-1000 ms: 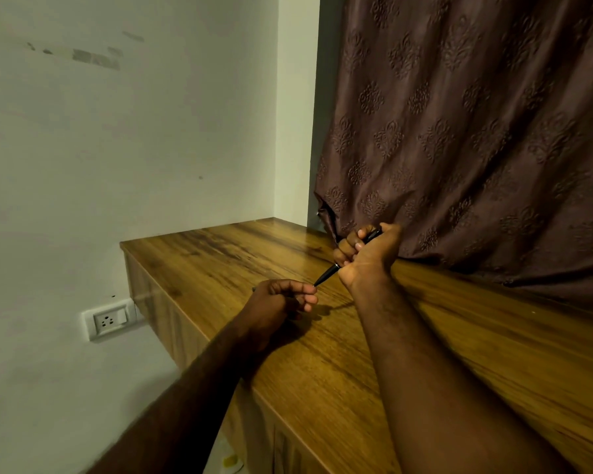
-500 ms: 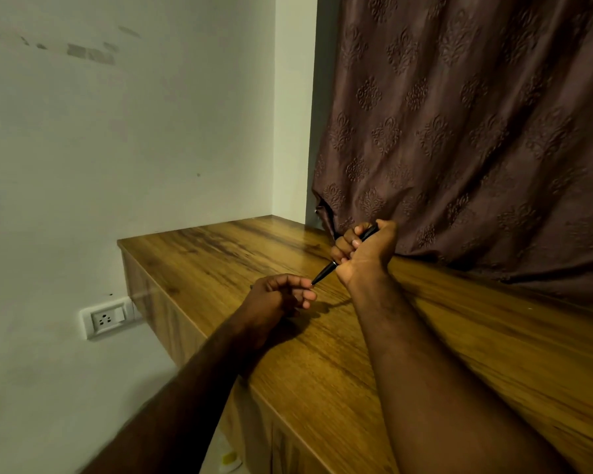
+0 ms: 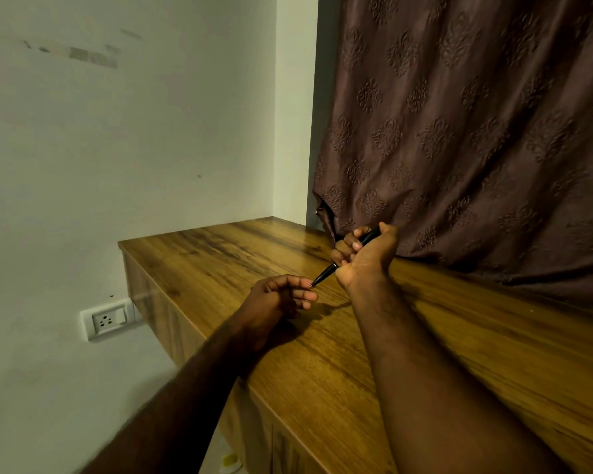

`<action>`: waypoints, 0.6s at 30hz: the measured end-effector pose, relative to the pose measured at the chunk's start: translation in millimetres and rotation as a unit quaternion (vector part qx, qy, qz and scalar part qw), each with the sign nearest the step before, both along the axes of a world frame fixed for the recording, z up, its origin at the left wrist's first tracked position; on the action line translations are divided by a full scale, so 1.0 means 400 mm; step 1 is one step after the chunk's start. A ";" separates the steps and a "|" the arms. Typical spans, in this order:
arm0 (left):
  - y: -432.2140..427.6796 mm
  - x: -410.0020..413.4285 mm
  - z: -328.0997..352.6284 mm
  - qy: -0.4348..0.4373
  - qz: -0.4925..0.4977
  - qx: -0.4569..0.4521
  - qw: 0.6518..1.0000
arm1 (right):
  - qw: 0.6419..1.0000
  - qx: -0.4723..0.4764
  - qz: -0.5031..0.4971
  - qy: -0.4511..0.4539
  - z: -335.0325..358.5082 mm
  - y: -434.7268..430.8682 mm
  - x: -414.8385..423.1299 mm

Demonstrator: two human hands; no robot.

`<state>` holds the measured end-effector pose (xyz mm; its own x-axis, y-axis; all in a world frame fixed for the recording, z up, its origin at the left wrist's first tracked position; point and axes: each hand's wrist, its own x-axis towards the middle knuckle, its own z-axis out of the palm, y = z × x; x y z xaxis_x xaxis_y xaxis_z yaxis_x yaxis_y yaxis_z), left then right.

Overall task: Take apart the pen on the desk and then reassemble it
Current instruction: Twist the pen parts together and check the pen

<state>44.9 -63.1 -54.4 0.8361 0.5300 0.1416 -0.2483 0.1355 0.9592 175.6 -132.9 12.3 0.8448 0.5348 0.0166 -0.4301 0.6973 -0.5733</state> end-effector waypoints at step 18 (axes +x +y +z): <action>0.004 0.012 -0.011 0.015 0.036 -0.010 0.999 | 1.000 0.013 -0.026 -0.002 0.004 0.000 0.007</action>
<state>49.8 -61.3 -58.7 0.8000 0.5907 0.1052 -0.2288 0.1384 0.9636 178.5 -132.8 13.8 0.8717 0.4889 0.0328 -0.3905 0.7337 -0.5560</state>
